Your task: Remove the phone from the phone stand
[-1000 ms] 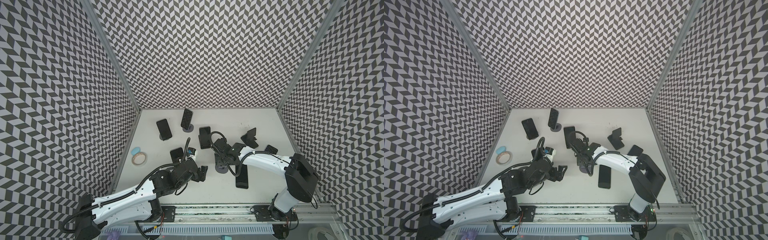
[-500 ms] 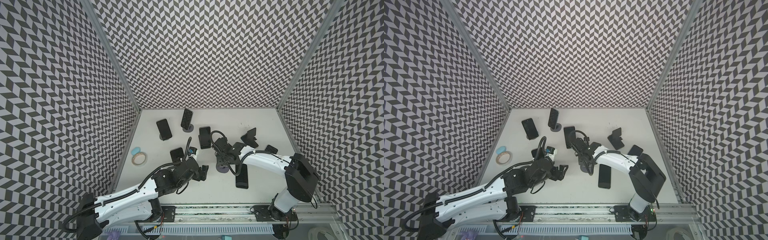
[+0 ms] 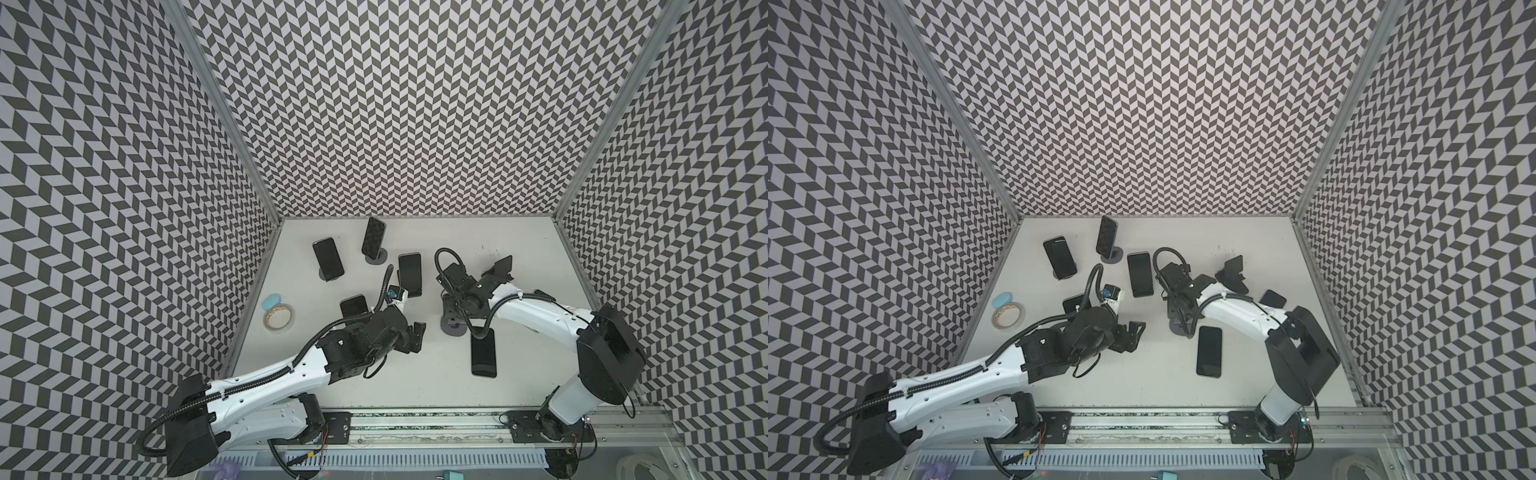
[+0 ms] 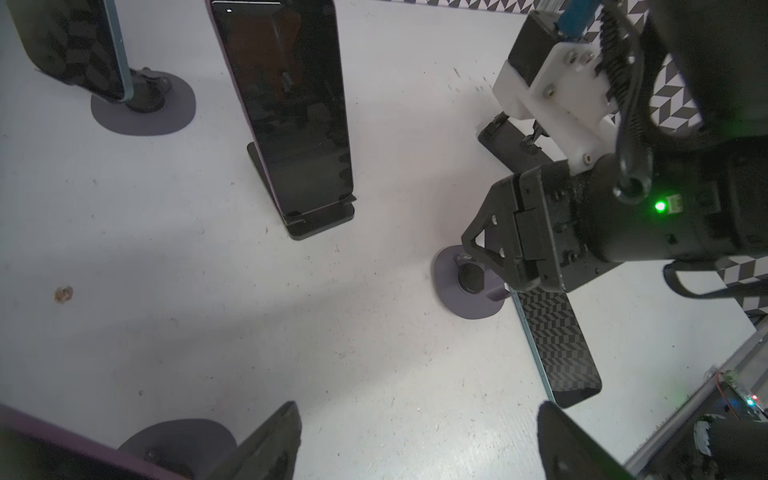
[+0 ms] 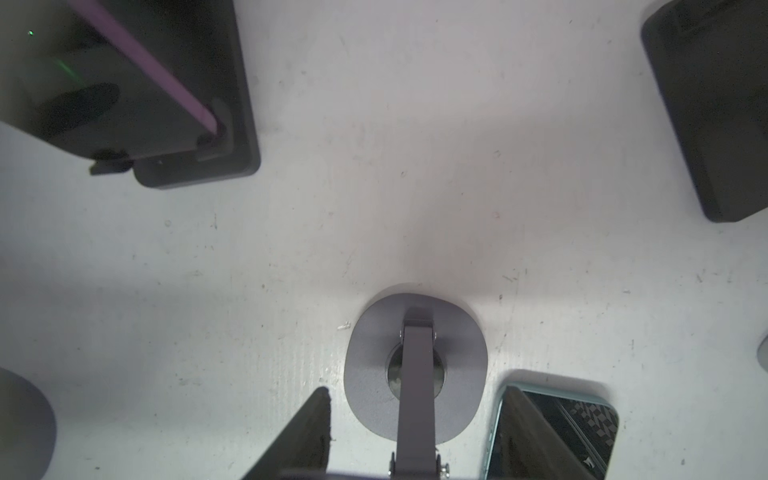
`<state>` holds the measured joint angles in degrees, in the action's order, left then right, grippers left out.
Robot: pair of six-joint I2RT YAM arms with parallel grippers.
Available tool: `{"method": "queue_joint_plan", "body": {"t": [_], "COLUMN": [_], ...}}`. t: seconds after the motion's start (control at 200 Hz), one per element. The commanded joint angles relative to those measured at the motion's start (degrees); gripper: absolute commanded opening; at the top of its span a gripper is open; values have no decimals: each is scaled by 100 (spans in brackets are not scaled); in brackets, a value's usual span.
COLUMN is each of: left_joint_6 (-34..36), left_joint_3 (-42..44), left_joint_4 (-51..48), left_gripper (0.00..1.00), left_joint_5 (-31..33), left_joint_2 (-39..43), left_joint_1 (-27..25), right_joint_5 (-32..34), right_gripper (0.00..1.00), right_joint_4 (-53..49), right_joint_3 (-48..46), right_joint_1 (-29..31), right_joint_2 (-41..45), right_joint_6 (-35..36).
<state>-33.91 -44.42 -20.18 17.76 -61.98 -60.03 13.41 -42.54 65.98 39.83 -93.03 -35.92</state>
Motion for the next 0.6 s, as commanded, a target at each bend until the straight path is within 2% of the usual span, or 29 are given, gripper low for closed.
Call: {"method": "queue_joint_plan", "body": {"t": [0.0,0.29,0.596], "left_joint_6": [331,1000,1271], "left_joint_3": [-419,-1252,-2058], "left_joint_4": [324,806,908], "left_gripper": [89,88,88], "left_joint_5": [-56,-515,-1034], "left_joint_2": [-246,-951,-1663], "left_joint_1": [132,830,1344], "right_joint_5": [-18,-88,-198], "right_gripper": [50,50,50], "right_joint_4": [277,421,343], "right_joint_3": [335,1207,2418], "right_joint_1": [-294,-911,-1353], "right_joint_2": [142,-551,-1735], "right_joint_6": [355,895,973]}}
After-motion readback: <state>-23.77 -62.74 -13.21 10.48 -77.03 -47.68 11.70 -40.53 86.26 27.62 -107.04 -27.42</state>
